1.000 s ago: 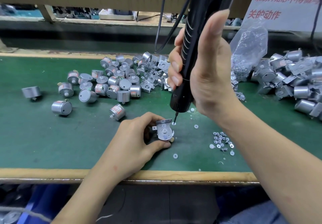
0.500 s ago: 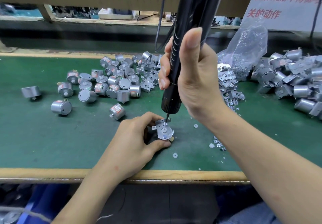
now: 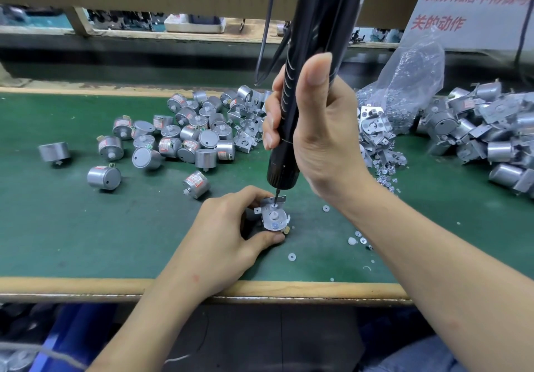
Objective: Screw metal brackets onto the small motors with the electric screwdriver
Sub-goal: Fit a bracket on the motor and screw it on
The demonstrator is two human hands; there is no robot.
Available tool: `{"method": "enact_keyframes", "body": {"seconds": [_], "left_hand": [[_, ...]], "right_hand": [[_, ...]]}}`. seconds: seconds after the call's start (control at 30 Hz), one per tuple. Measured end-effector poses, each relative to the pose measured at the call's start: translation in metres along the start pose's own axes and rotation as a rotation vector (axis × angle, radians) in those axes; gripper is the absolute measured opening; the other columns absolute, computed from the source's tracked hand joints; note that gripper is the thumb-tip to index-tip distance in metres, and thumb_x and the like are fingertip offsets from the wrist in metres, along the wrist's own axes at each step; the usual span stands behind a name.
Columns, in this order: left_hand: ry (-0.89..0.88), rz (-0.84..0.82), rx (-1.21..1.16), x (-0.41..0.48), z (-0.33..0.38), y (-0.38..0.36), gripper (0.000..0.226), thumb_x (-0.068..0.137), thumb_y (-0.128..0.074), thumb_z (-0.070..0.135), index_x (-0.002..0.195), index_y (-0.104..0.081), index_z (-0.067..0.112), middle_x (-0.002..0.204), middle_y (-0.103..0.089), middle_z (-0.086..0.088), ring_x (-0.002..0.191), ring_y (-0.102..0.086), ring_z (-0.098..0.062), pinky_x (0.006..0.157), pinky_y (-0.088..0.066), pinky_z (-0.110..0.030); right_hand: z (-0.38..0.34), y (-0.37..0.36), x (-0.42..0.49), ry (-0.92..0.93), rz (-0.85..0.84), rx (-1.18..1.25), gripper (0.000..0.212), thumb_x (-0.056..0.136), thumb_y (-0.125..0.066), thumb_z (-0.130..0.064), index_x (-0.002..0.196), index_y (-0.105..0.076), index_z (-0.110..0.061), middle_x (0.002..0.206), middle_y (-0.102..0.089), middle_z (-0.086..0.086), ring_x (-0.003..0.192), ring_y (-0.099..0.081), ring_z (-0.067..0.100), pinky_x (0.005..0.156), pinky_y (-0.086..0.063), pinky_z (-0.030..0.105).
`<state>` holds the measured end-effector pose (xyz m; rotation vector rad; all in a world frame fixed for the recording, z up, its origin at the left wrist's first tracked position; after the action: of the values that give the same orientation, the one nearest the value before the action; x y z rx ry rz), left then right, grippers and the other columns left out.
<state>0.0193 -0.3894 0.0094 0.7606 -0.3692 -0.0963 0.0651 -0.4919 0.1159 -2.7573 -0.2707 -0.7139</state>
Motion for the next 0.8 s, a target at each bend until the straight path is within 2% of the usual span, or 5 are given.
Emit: {"method": "enact_keyframes", "body": {"seconds": [0.23, 0.4, 0.53, 0.63, 0.8], "left_hand": [[-0.006, 0.0, 0.007, 0.0, -0.001, -0.001, 0.038, 0.072, -0.085, 0.04, 0.104, -0.064, 0.034, 0.077, -0.063, 0.025, 0.07, -0.057, -0.001, 0.062, -0.038, -0.011], [-0.014, -0.001, 0.016, 0.0, 0.0, -0.001, 0.039, 0.072, -0.085, 0.04, 0.104, -0.064, 0.033, 0.073, -0.06, 0.026, 0.069, -0.055, 0.002, 0.061, -0.035, -0.01], [-0.015, 0.01, 0.022, 0.0, 0.001, 0.0, 0.038, 0.072, -0.086, 0.038, 0.102, -0.063, 0.034, 0.071, -0.057, 0.03, 0.069, -0.053, 0.006, 0.062, -0.035, -0.008], [-0.024, 0.011, 0.021, 0.0, 0.003, 0.0, 0.037, 0.072, -0.087, 0.034, 0.099, -0.061, 0.034, 0.077, -0.055, 0.039, 0.068, -0.051, 0.013, 0.061, -0.034, -0.004], [-0.016, 0.012, 0.022, 0.0, 0.003, -0.001, 0.039, 0.071, -0.087, 0.037, 0.095, -0.056, 0.038, 0.08, -0.056, 0.036, 0.067, -0.051, 0.009, 0.06, -0.034, -0.006]], "right_hand": [[0.003, 0.0, 0.0, -0.016, 0.001, -0.004, 0.078, 0.064, -0.059, -0.08, 0.087, -0.051, -0.006, 0.056, -0.049, 0.002, 0.044, -0.049, 0.019, 0.049, -0.043, 0.031], [0.007, -0.004, 0.001, -0.049, -0.017, -0.021, 0.082, 0.06, -0.06, -0.081, 0.09, -0.051, -0.005, 0.056, -0.048, 0.002, 0.044, -0.046, 0.02, 0.048, -0.042, 0.03], [0.008, -0.008, 0.0, -0.052, -0.049, -0.053, 0.076, 0.063, -0.059, -0.08, 0.084, -0.05, -0.008, 0.055, -0.049, 0.001, 0.044, -0.045, 0.02, 0.048, -0.04, 0.029], [0.008, -0.011, -0.001, -0.05, -0.065, -0.055, 0.077, 0.067, -0.059, -0.076, 0.079, -0.047, -0.002, 0.056, -0.048, 0.006, 0.044, -0.044, 0.021, 0.048, -0.039, 0.03], [0.008, -0.011, 0.0, -0.05, -0.063, -0.059, 0.083, 0.068, -0.059, -0.073, 0.077, -0.043, 0.008, 0.056, -0.047, 0.008, 0.044, -0.043, 0.022, 0.048, -0.039, 0.032]]}}
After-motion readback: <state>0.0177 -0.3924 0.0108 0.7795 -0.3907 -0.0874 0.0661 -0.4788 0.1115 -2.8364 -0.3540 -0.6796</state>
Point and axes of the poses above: each hand's wrist, its own x-axis towards the middle knuckle, its own y-axis out of the back of the hand, z = x × y, the point moved 9 cm from there along x, towards the middle knuckle
